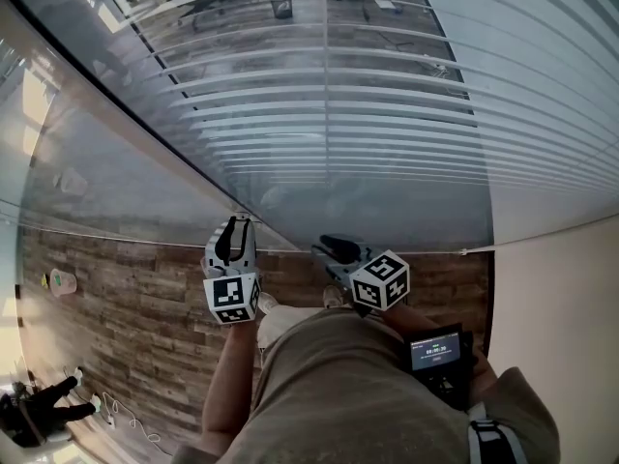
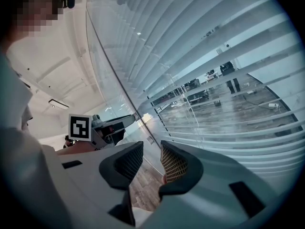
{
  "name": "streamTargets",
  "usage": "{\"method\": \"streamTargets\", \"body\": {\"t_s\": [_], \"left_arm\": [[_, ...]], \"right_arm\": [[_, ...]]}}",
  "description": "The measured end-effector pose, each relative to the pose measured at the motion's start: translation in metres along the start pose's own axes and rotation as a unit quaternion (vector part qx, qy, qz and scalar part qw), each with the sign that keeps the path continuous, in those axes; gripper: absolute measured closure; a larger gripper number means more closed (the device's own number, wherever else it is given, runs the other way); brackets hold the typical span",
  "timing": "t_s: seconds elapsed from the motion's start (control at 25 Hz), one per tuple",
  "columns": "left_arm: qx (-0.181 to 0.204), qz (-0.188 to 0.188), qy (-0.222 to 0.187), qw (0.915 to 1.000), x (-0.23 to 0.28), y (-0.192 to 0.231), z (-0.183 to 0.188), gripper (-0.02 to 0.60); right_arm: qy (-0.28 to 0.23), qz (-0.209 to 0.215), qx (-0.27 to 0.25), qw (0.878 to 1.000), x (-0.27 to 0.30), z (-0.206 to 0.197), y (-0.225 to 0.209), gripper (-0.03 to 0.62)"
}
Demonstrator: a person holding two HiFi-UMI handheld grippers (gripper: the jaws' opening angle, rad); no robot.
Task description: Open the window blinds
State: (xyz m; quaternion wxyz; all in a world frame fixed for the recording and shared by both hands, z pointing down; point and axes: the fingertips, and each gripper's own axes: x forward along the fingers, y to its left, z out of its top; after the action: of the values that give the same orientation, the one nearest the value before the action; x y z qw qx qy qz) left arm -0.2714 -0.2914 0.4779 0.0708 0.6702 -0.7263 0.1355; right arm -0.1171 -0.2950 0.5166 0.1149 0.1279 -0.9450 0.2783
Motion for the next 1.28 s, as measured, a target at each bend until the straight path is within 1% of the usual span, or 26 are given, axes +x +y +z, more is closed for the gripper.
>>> {"method": "streamTargets", "body": {"t_s": [0.08,0.16,0.28,0.36,0.4,0.44,0.48,0.52,0.56,0.6,0.64,0.68,0.72,0.76,0.8,0.84,0.88,0.92,0.96,1.04,1.12,1.2,1.28], "left_arm": [[0.037,0.010,0.006,0.9992,0.000,-0.001,-0.002,0.449],[0.077,0.019,0.006,0.9968,0.000,-0.005,-0.001,0.449],[0.141,0.036,0.009,0.9893,0.000,-0.010,-0.004,0.449],[0.159,0.041,0.008,0.9864,0.002,-0.011,-0.003,0.449],[0.154,0.039,0.008,0.9873,0.003,-0.009,-0.002,0.449],[0.134,0.034,0.007,0.9904,0.002,-0.007,-0.001,0.449],[0.092,0.027,0.005,0.9954,0.001,-0.004,-0.001,0.449],[0.029,0.018,0.000,0.9994,-0.001,-0.001,-0.002,0.434],[-0.046,0.006,-0.007,0.9989,-0.003,0.001,-0.003,0.411],[-0.122,-0.008,-0.016,0.9924,-0.004,0.002,-0.004,0.397],[-0.191,-0.024,-0.025,0.9810,-0.004,0.002,-0.007,0.390],[-0.248,-0.039,-0.033,0.9675,-0.003,0.002,-0.010,0.390],[-0.292,-0.051,-0.041,0.9542,-0.002,0.001,-0.013,0.390],[-0.327,-0.059,-0.047,0.9421,0.000,0.001,-0.016,0.390],[-0.353,-0.064,-0.053,0.9318,0.001,0.002,-0.018,0.391],[-0.373,-0.067,-0.055,0.9238,0.002,0.003,-0.019,0.396],[-0.384,-0.068,-0.055,0.9191,0.003,0.004,-0.019,0.443],[-0.387,-0.068,-0.052,0.9181,0.004,0.004,-0.019,0.445],[-0.382,-0.067,-0.048,0.9203,0.004,0.005,-0.019,0.445],[-0.360,-0.062,-0.041,0.9299,0.004,0.006,-0.017,0.446],[-0.322,-0.053,-0.034,0.9447,0.004,0.006,-0.016,0.446],[-0.274,-0.041,-0.027,0.9604,0.003,0.003,-0.017,0.446],[-0.234,-0.031,-0.023,0.9716,0.003,0.001,-0.017,0.446]], "right_arm": [[0.000,0.000,0.000,1.000,0.000,-0.001,0.000,0.486],[-0.001,0.001,0.000,1.000,-0.001,-0.004,-0.001,0.485],[-0.002,0.001,0.000,1.000,-0.002,-0.008,-0.003,0.487],[-0.002,-0.001,0.000,1.000,-0.003,-0.006,-0.004,0.485],[-0.002,-0.001,0.001,1.000,-0.002,-0.004,-0.004,0.486],[-0.002,-0.001,0.003,1.000,-0.002,-0.003,-0.004,0.486],[-0.003,-0.001,0.006,1.000,-0.002,-0.002,-0.003,0.486],[-0.003,0.000,0.009,1.000,-0.002,-0.002,-0.003,0.487],[-0.004,0.000,0.011,1.000,-0.003,-0.004,-0.004,0.486],[-0.005,0.000,0.011,1.000,-0.003,-0.006,-0.005,0.485],[-0.006,0.000,0.011,1.000,-0.004,-0.008,-0.006,0.485],[-0.007,0.001,0.012,1.000,-0.004,-0.011,-0.007,0.487],[-0.007,0.001,0.013,1.000,-0.005,-0.014,-0.008,0.486],[-0.005,0.001,0.014,1.000,-0.005,-0.016,-0.008,0.486],[-0.004,0.002,0.016,1.000,-0.005,-0.018,-0.008,0.485],[-0.003,0.002,0.017,1.000,-0.006,-0.019,-0.008,0.487],[-0.002,0.002,0.018,1.000,-0.005,-0.019,-0.009,0.486],[-0.002,0.002,0.018,1.000,-0.005,-0.018,-0.010,0.486],[-0.003,0.001,0.018,1.000,-0.005,-0.017,-0.010,0.486],[-0.003,0.000,0.018,1.000,-0.004,-0.014,-0.010,0.486],[-0.001,0.001,0.018,1.000,-0.003,-0.014,-0.010,0.486],[0.000,0.003,0.017,1.000,-0.003,-0.016,-0.010,0.486],[0.001,0.004,0.016,1.000,-0.003,-0.017,-0.010,0.485]]}}
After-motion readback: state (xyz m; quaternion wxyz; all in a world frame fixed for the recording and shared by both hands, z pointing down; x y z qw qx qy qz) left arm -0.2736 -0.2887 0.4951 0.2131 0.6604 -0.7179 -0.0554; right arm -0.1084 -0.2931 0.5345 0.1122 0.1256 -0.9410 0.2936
